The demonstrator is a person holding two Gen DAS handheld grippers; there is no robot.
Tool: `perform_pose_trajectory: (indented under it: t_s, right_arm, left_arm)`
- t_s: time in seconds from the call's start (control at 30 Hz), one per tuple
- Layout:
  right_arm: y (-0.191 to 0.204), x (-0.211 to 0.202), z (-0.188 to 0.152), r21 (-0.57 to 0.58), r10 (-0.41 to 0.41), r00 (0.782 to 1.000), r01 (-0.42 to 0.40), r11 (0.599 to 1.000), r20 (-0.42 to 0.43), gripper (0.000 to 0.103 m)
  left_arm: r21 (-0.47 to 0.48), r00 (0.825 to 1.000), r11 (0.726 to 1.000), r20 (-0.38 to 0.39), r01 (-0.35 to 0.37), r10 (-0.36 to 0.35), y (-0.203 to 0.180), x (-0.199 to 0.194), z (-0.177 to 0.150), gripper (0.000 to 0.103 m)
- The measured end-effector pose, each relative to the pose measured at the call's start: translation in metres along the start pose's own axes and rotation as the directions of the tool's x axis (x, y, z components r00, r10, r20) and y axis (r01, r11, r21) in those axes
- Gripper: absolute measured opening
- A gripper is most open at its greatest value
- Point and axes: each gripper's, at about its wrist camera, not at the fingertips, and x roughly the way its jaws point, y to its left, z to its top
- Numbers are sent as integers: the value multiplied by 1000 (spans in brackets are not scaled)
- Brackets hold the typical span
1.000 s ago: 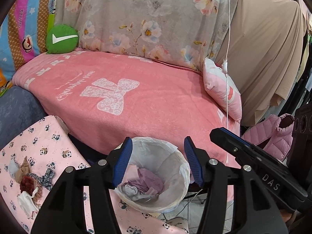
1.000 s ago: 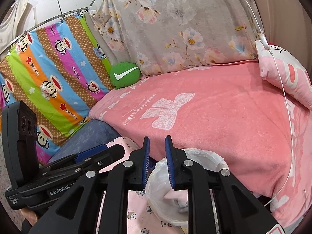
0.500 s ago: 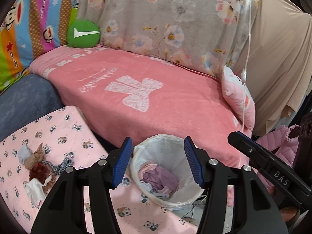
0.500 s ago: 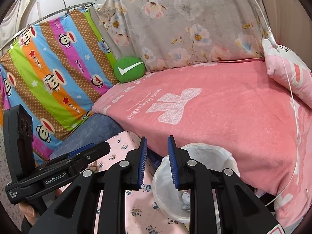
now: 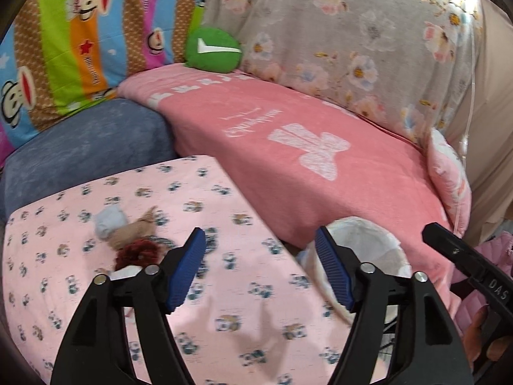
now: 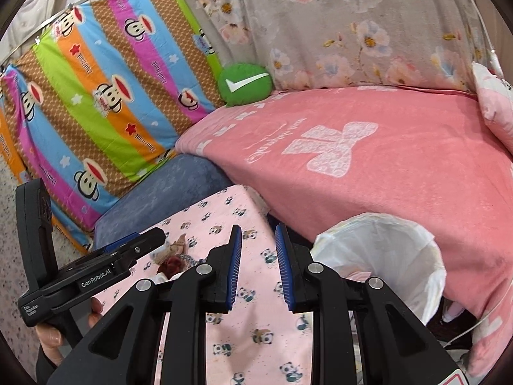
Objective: Collect trash
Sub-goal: 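Move both grippers back over the clothing pile, then grasp the white cloth with the left gripper while the right grasps the leopard-print cloth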
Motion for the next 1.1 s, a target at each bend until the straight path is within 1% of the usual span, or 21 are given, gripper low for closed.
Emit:
perform_pose_trajectory:
  t_s: [0.03, 0.17, 0.27, 0.47, 0.6, 0.83, 0.9, 0.93, 0.97, 1.1]
  right_arm:
    - [5, 3, -1, -5, 2, 1000, -2, 1000, -5, 24]
    - [30, 22, -10, -27, 21, 999, -22, 999, -37, 29]
    - [51, 38, -19, -46, 36, 997, -39, 998, -72, 30]
    - [86, 67, -36, -82, 46, 991, -56, 995, -126, 31]
    - [104, 90, -49, -86, 55, 984, -70, 994, -170, 31]
    - [122, 128, -68, -97, 47, 971, -71, 993, -234, 31]
    - [124, 137, -72, -101, 41, 968, -68, 993, -247, 31]
    - [126, 145, -74, -103, 37, 965, -65, 993, -258, 31]
    - [126, 150, -75, -104, 35, 964, -64, 993, -264, 31]
    - [127, 172, -79, -108, 17, 957, -51, 993, -290, 31]
  left_arm:
    - [-14, 1000, 1000, 1, -18, 18, 8, -1, -2, 75]
    - [-37, 995, 994, 0, -103, 103, 38, -2, -12, 82]
    - [-50, 988, 987, -24, -153, 152, 60, 0, -23, 82]
    - [-114, 981, 977, -89, -183, 173, 100, 9, -44, 82]
    - [-131, 975, 971, -125, -198, 182, 117, 16, -56, 82]
    - [-160, 964, 964, -196, -214, 181, 140, 38, -76, 82]
    - [-169, 962, 962, -209, -213, 176, 145, 44, -80, 81]
    - [-178, 963, 963, -215, -204, 164, 148, 47, -81, 78]
    - [-187, 963, 962, -221, -196, 153, 150, 49, -82, 73]
    - [-230, 965, 961, -245, -154, 96, 159, 59, -84, 60]
